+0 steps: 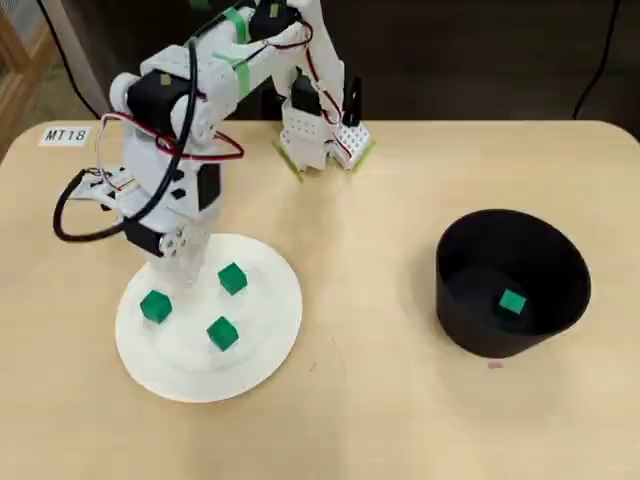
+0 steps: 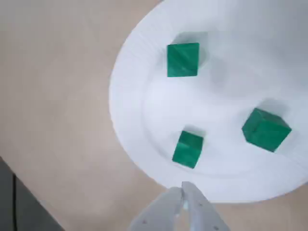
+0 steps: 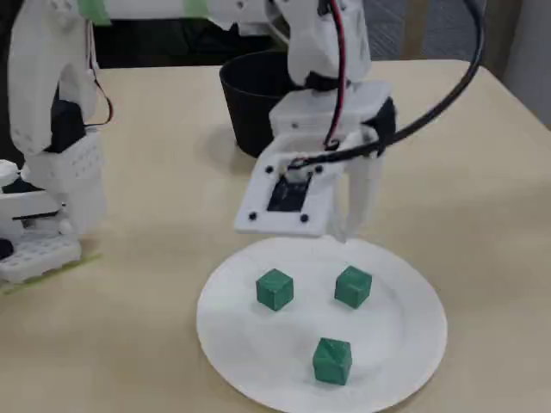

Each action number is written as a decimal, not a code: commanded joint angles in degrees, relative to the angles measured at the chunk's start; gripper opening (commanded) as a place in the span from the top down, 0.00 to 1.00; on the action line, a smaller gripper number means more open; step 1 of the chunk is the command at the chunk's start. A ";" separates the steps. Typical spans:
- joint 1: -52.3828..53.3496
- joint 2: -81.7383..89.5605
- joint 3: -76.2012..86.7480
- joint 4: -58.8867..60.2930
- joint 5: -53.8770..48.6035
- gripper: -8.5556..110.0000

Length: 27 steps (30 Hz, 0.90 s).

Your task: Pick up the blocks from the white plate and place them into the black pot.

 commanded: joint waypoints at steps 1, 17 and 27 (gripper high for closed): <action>4.22 6.33 8.09 -5.01 0.44 0.95; 8.35 7.82 25.31 -26.28 0.88 0.78; 9.58 3.87 24.70 -25.66 1.58 0.72</action>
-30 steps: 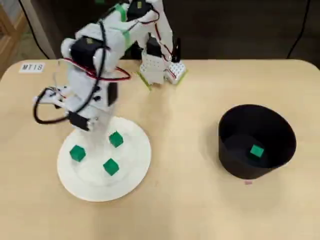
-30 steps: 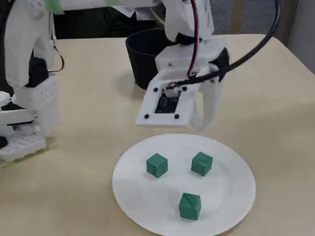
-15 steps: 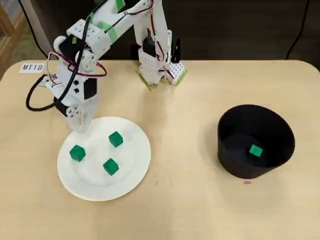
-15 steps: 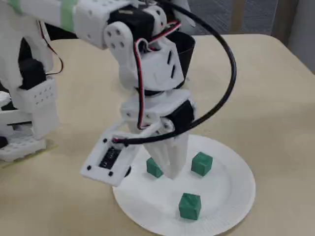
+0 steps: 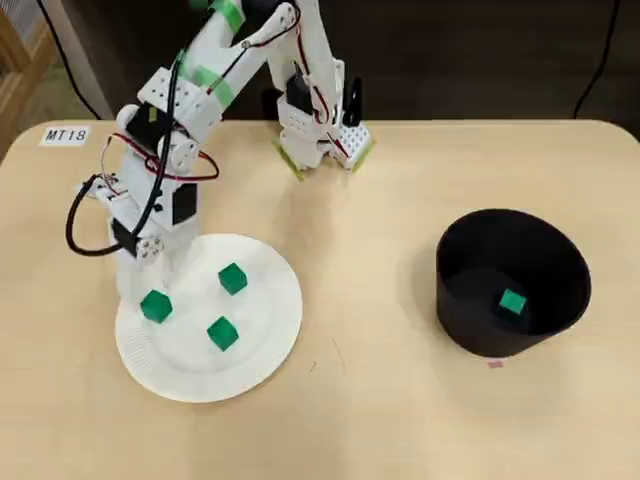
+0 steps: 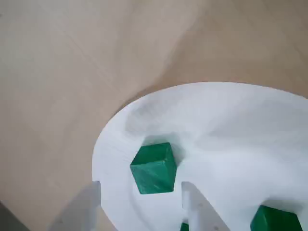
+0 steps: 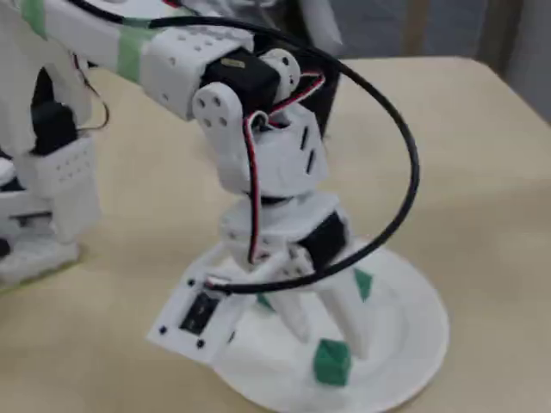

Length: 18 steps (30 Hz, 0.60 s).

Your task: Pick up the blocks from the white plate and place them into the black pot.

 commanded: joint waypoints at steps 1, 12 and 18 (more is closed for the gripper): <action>0.18 0.00 -0.79 -0.18 0.26 0.72; -0.62 -5.27 -5.01 -0.79 -0.88 0.78; -0.97 -6.68 -6.15 -3.34 -0.26 0.85</action>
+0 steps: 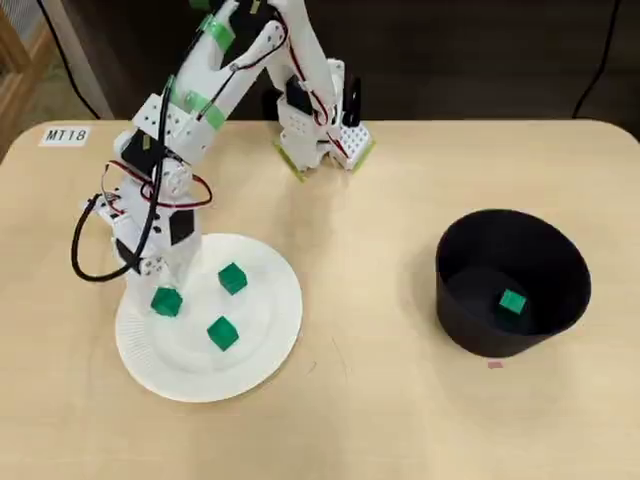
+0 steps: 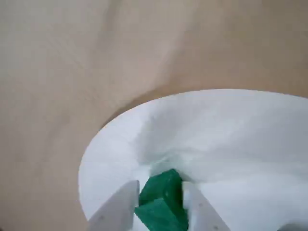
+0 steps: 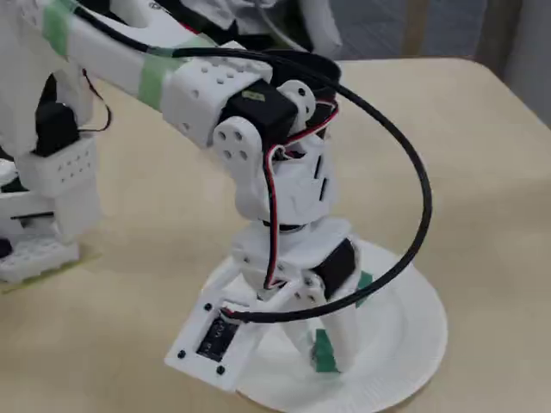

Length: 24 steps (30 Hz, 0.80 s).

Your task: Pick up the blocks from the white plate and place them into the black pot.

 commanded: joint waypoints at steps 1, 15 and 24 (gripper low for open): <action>-0.44 0.18 -2.72 -1.32 0.70 0.86; -2.99 3.08 -3.96 4.57 1.76 0.67; -6.06 3.60 -4.22 4.04 -7.47 0.72</action>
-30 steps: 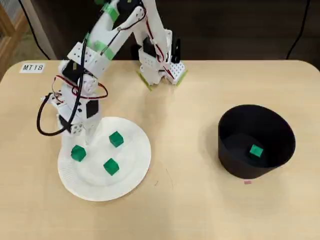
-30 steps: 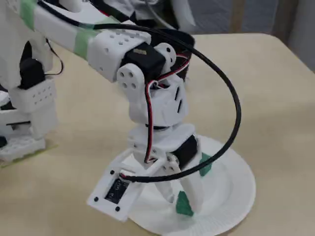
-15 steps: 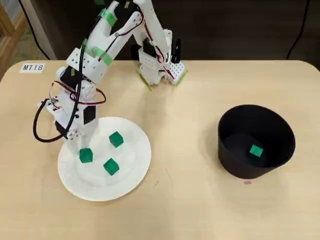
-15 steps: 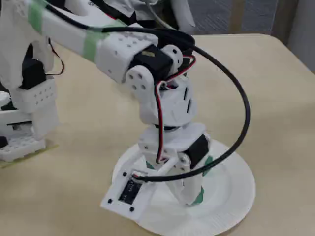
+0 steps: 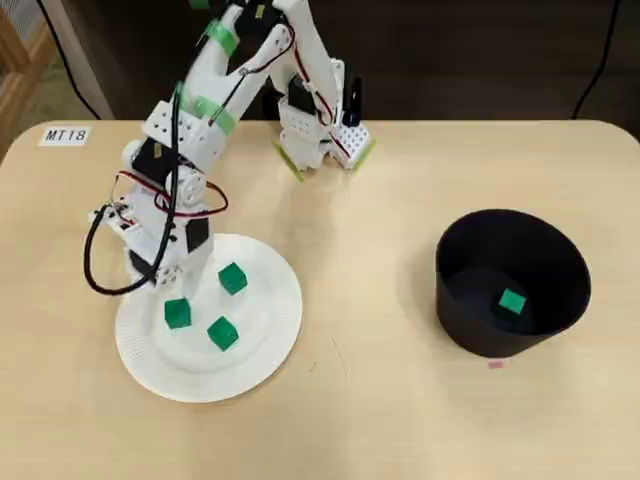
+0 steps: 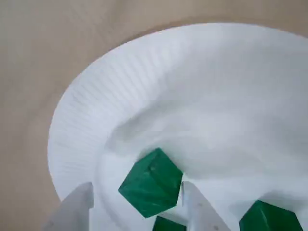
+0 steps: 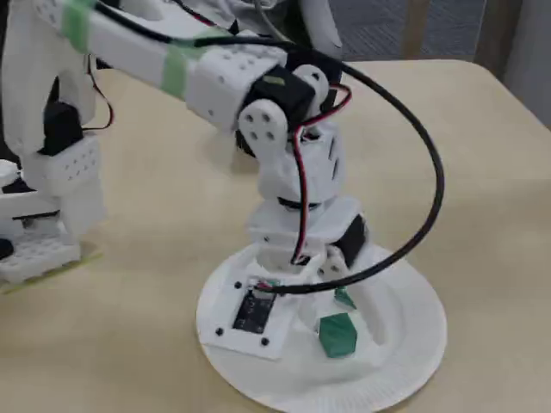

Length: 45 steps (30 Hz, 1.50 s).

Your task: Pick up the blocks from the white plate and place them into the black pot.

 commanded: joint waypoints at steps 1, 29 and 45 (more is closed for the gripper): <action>-0.88 3.25 -3.08 -1.05 -3.08 0.72; -1.76 -2.90 -8.88 6.15 27.95 0.71; 0.79 -7.03 -11.16 1.32 33.93 0.86</action>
